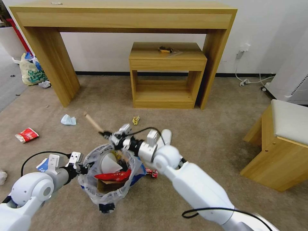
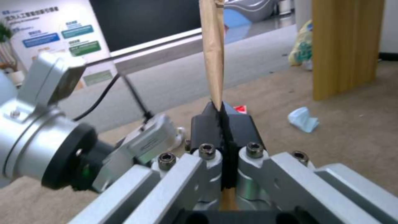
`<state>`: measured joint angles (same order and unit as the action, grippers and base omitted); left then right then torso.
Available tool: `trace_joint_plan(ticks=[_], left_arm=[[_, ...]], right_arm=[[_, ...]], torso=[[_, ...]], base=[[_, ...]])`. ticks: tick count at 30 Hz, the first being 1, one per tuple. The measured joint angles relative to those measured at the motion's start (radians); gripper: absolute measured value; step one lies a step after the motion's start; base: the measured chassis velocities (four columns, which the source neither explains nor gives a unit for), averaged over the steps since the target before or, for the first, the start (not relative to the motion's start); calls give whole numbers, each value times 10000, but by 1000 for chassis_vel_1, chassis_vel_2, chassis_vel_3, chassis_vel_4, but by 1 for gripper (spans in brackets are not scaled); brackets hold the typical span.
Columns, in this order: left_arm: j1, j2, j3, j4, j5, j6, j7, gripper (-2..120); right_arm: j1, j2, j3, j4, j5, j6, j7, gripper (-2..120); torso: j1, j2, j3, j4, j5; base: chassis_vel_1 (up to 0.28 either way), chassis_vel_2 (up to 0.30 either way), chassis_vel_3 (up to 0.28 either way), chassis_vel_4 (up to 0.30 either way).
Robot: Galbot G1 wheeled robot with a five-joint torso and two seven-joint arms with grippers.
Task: Pick up the trash bin and place the garbage on the floor into it.
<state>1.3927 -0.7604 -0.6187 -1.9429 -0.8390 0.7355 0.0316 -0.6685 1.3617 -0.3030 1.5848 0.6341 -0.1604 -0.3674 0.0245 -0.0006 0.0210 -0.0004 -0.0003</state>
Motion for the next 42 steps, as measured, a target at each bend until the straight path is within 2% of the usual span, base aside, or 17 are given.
trace_joint_plan(ticks=[10,14,16,20,21,24,25,28,29,31,32,33,35,36,38,40,42], left_arm=[[-136,275,13,-40,-265,0,-4,0],[-59,355,-183,-70,-329,0,-6,0],[-47,355,-215,-69,-331,0,-5,0],[19,322,-385,-30,-327,0,7,0],[19,322,-385,-30,-327,0,7,0],[104,295,-611,22,-272,0,62,0],[104,295,-611,22,-272,0,62,0],[200,232,-872,114,-220,0,124,0],[200,232,-872,114,-220,0,124,0],[252,171,-1028,181,-187,0,165,0],[252,171,-1028,181,-187,0,165,0],[270,151,-1098,222,-151,0,211,0],[306,123,-1239,337,-64,0,289,0],[306,123,-1239,337,-64,0,289,0],[329,121,-1314,412,-9,0,357,0],[337,120,-1335,425,11,0,379,0],[363,122,-1412,426,22,0,407,0]], right_arm=[[-24,695,-491,-1022,-844,513,-180,0],[-130,721,-577,-1279,-1458,816,-234,16],[-157,694,-589,-1254,-1479,821,-226,19],[-290,580,-633,-1000,-1506,833,-32,36],[-290,580,-633,-1000,-1506,833,-32,36],[-371,475,-608,-663,-1433,833,270,51],[-371,475,-608,-663,-1433,833,270,51],[-396,359,-188,-117,-1175,700,955,66],[-396,359,-188,-117,-1175,700,955,66],[-354,182,344,151,-1094,379,1254,76],[-354,182,344,151,-1094,379,1254,76],[-323,39,645,235,-1063,246,1292,81],[-277,-315,1217,203,-1046,61,1177,89],[-277,-315,1217,203,-1046,61,1177,89],[-261,-680,1604,-328,-1045,34,747,97],[-261,-774,1678,-569,-1051,61,621,99],[-301,-1051,1849,-1313,-1145,127,-52,100]], torso=[[-1,0,0,0,1],[0,0,0,0,2],[0,0,0,1,1],[0,0,0,0,2],[0,0,0,0,2],[0,0,0,0,2],[0,0,0,0,2],[0,0,0,2,3],[0,0,0,2,3],[0,0,0,2,3],[0,0,0,2,3],[0,0,-1,2,3],[0,1,-1,-2,3],[0,1,-1,-2,3],[0,1,0,-1,5],[0,0,0,-1,4],[0,0,0,-1,4]], base=[[0,0,0,0],[0,0,0,0],[0,0,0,0],[0,0,0,0],[0,0,0,0],[0,0,0,0],[0,0,0,0],[0,0,0,0],[0,0,0,0],[0,0,0,0],[0,0,0,0],[0,0,0,0],[0,0,0,0],[0,0,0,0],[0,0,0,0],[0,0,0,0],[0,0,0,0]])
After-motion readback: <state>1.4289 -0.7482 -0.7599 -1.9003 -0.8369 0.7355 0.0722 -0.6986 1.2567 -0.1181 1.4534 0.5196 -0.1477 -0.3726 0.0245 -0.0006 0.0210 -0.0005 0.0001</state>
